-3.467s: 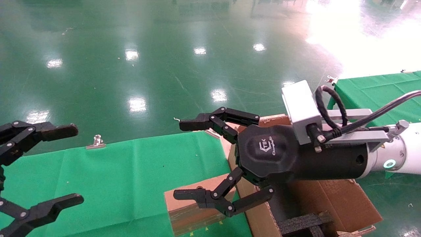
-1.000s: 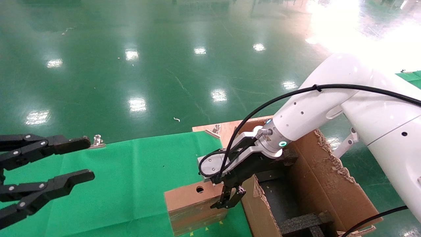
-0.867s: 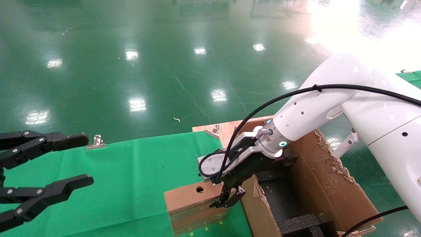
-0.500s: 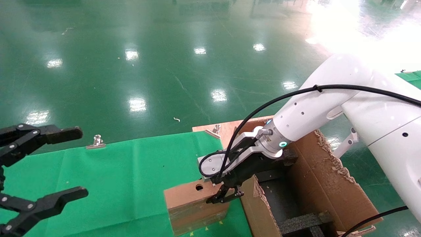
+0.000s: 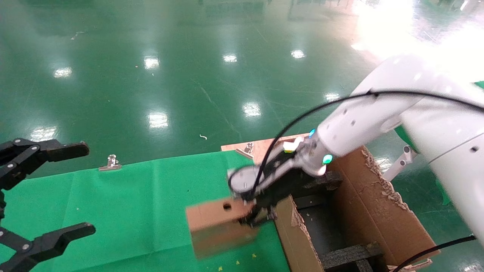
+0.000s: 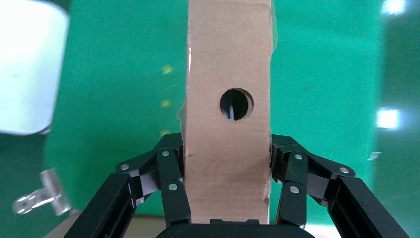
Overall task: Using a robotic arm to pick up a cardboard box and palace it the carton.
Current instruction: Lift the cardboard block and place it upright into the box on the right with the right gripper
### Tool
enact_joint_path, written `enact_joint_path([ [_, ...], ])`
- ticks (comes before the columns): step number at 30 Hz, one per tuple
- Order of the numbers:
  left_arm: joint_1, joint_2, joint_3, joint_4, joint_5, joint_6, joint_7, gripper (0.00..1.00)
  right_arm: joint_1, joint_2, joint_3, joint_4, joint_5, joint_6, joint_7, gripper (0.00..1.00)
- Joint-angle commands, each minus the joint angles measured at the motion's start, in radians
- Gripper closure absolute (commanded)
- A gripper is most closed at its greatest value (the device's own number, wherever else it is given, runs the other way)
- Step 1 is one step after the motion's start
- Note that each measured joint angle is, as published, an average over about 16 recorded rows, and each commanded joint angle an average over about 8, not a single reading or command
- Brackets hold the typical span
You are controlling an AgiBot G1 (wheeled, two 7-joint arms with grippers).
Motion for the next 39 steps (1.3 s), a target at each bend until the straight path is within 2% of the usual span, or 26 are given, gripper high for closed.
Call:
enact_joint_path([
  [1,0.0,0.0,0.0,0.0,0.0,0.0,0.0,0.0,0.013,0.006,0.01,-0.008,0.016,0.001,0.002,1.0],
  [8,0.0,0.0,0.0,0.0,0.0,0.0,0.0,0.0,0.183,0.036,0.012,-0.072,0.081,-0.02,-0.014,1.0],
  [14,0.0,0.0,0.0,0.0,0.0,0.0,0.0,0.0,0.324,0.07,-0.046,-0.122,0.144,-0.028,-0.046,1.0],
  [24,0.0,0.0,0.0,0.0,0.0,0.0,0.0,0.0,0.417,0.14,-0.214,-0.18,0.243,-0.029,-0.091,1.0],
  [30,0.0,0.0,0.0,0.0,0.0,0.0,0.0,0.0,0.487,0.237,-0.325,-0.183,0.262,-0.032,-0.091,1.0],
  [39,0.0,0.0,0.0,0.0,0.0,0.0,0.0,0.0,0.576,0.442,-0.511,-0.146,0.251,-0.027,-0.053,1.0],
])
